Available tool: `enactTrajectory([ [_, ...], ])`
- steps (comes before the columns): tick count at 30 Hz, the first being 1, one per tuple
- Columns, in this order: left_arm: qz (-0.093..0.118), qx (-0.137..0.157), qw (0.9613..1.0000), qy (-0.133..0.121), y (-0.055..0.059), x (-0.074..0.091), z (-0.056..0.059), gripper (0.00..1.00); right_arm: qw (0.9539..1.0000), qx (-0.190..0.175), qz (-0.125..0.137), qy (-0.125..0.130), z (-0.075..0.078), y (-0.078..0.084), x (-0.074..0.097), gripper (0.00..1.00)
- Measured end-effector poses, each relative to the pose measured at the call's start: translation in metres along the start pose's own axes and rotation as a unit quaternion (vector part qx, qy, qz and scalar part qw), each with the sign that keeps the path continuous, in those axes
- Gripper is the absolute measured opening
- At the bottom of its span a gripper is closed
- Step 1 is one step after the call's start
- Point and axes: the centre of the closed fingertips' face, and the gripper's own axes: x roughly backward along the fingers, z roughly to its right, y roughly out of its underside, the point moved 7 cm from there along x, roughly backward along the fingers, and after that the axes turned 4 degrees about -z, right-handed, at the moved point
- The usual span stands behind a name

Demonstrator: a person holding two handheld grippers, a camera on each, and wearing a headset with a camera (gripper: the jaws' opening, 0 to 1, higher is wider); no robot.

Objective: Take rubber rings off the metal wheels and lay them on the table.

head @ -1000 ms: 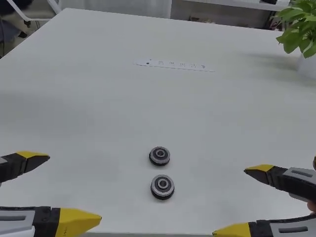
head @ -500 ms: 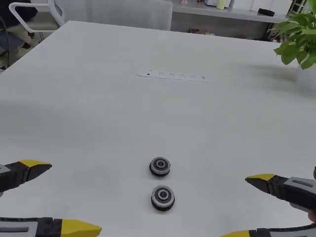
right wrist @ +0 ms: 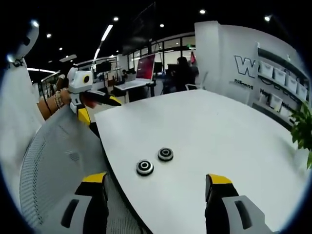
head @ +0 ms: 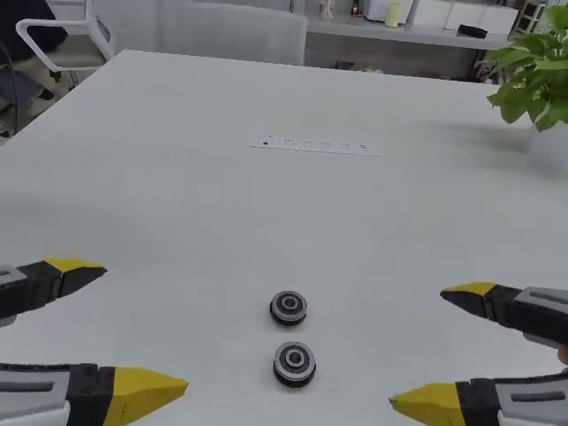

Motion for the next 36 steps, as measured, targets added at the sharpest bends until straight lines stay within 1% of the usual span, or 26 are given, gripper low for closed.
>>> enactTrajectory([
  [2, 0.001, -0.010, 0.9999, 0.003, -0.006, -0.002, -0.001, 0.86, 0.9999, 0.005, 0.009, 0.003, 0.004, -0.006, 0.002, 0.81],
  [3, 0.003, -0.014, 0.9999, 0.004, -0.008, -0.003, -0.001, 0.86, 0.9998, 0.007, 0.017, 0.008, 0.009, -0.012, 0.003, 0.80],
  [8, 0.008, -0.041, 0.9991, 0.009, -0.022, -0.007, -0.002, 0.86, 0.9994, 0.012, 0.032, 0.012, 0.016, -0.023, 0.001, 0.79],
  [12, 0.002, -0.071, 0.9973, 0.014, -0.032, -0.012, -0.003, 0.85, 0.9991, 0.032, 0.028, 0.003, 0.016, -0.030, -0.006, 0.77],
  [14, 0.005, -0.087, 0.9961, 0.016, -0.038, -0.015, -0.003, 0.85, 0.9988, 0.040, 0.030, -0.002, 0.016, -0.034, -0.009, 0.77],
  [17, 0.008, -0.102, 0.9945, 0.020, -0.047, -0.020, -0.002, 0.83, 0.9982, 0.049, 0.033, -0.009, 0.017, -0.040, -0.014, 0.74],
  [22, 0.006, -0.135, 0.9904, 0.029, -0.059, -0.029, -0.001, 0.82, 0.9972, 0.061, 0.040, -0.018, 0.020, -0.051, -0.023, 0.73],
  [24, 0.007, -0.142, 0.9894, 0.030, -0.063, -0.031, -0.001, 0.81, 0.9968, 0.062, 0.044, -0.024, 0.020, -0.054, -0.027, 0.72],
  [27, 0.014, -0.153, 0.9873, 0.041, -0.069, -0.036, 0.000, 0.79, 0.9959, 0.071, 0.046, -0.031, 0.019, -0.059, -0.034, 0.71],
  [30, 0.014, -0.158, 0.9861, 0.048, -0.074, -0.040, -0.001, 0.78, 0.9953, 0.078, 0.045, -0.038, 0.019, -0.063, -0.041, 0.71],
  [32, 0.021, -0.163, 0.9843, 0.064, -0.078, -0.043, 0.002, 0.79, 0.9946, 0.083, 0.042, -0.047, 0.018, -0.065, -0.046, 0.71],
  [33, 0.023, -0.164, 0.9839, 0.068, -0.080, -0.044, 0.002, 0.78, 0.9939, 0.086, 0.040, -0.056, 0.017, -0.066, -0.050, 0.71],
  [36, 0.029, -0.172, 0.9814, 0.078, -0.085, -0.051, 0.004, 0.76, 0.9928, 0.091, 0.036, -0.068, 0.015, -0.067, -0.059, 0.71],
])
